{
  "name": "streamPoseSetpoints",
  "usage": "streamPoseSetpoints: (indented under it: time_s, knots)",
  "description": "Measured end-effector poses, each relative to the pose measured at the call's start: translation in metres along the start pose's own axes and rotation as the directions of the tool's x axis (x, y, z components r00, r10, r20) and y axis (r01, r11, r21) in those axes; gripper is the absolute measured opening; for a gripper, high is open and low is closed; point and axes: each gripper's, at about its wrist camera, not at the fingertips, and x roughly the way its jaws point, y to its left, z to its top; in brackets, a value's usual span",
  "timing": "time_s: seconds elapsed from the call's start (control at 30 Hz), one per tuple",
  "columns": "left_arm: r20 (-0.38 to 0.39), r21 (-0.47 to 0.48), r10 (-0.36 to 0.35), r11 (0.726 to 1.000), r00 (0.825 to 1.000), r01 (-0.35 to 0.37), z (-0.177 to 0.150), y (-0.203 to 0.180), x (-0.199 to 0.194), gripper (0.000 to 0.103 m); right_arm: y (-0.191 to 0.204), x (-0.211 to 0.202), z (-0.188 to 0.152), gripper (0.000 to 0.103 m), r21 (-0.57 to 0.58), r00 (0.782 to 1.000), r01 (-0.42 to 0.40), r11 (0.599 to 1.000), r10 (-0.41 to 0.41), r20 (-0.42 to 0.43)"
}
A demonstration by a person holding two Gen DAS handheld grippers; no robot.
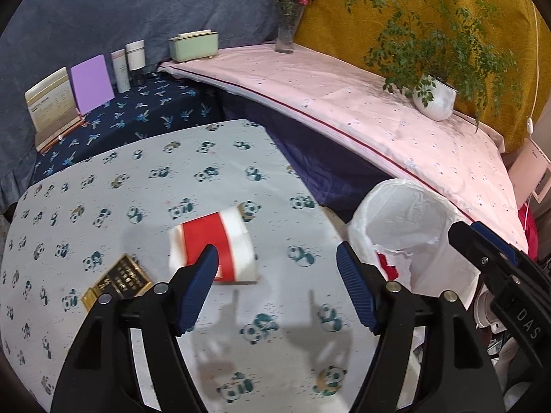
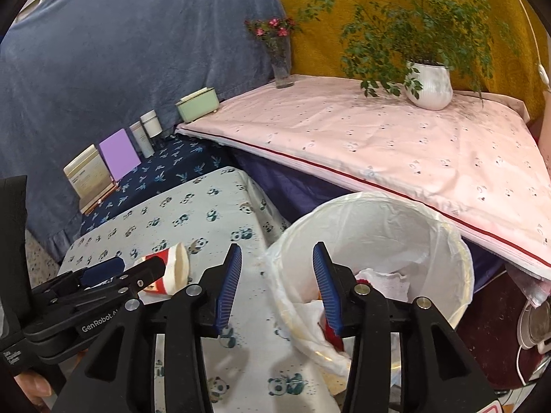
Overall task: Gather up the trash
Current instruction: 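Move both grippers back toward the gold box and red-and-white cup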
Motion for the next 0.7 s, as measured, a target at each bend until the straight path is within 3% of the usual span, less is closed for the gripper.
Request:
streamPoseSetpoints:
  time_s: [0.7]
  knots:
    - [-0.029,-0.084,0.128,0.988,0.991,-0.130,-0.034,0.107,-0.011,0.078,0.106,0.027,-0.018,0.051,-0.145,0.991,-0.116,0.983,0.104,-0.087]
